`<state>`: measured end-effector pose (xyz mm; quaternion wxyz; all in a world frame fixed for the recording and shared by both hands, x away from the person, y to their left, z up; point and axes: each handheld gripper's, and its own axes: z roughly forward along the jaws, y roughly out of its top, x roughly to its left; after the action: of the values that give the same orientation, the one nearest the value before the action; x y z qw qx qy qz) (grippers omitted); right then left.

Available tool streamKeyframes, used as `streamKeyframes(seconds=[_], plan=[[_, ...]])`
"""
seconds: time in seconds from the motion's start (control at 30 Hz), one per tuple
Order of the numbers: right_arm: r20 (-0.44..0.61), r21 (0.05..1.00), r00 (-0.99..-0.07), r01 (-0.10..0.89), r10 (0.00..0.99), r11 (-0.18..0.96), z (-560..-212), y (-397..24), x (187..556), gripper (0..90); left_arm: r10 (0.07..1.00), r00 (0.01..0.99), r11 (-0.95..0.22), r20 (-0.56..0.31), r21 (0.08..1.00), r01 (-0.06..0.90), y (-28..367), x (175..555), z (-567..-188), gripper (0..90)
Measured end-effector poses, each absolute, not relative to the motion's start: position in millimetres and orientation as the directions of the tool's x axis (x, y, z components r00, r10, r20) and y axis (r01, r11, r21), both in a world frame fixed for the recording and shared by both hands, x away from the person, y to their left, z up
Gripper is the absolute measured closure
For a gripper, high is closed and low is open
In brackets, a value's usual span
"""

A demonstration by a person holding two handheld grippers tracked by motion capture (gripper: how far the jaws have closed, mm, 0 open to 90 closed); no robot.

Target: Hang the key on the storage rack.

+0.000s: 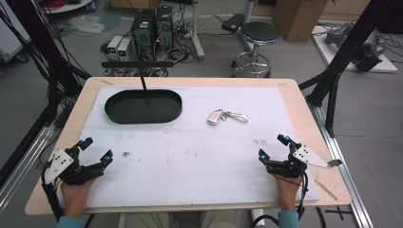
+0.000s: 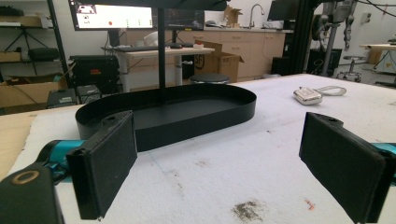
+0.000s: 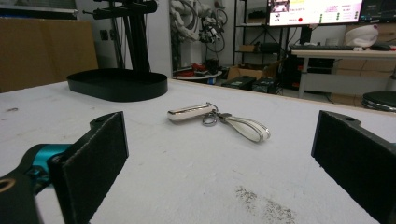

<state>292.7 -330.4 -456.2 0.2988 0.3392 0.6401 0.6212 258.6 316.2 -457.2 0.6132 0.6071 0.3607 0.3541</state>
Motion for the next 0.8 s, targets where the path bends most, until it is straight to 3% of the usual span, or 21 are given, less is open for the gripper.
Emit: streamKeyframes(seconds=[0.63, 0.8], plan=[[0.021, 0.998, -0.590, 0.059, 0.807, 0.018, -455.5, -328.9, 294.0, 3.1, 0.869, 0.494, 0.006, -0.007, 1.000, 0.002, 316.5, 258.6, -457.0, 11.5], [0.063, 0.994, -0.603, 0.105, 0.795, 0.001, -454.0, -331.3, 297.3, 3.1, 0.870, 0.493, 0.012, -0.012, 1.000, 0.004, 316.5, 258.8, -457.0, 11.6]])
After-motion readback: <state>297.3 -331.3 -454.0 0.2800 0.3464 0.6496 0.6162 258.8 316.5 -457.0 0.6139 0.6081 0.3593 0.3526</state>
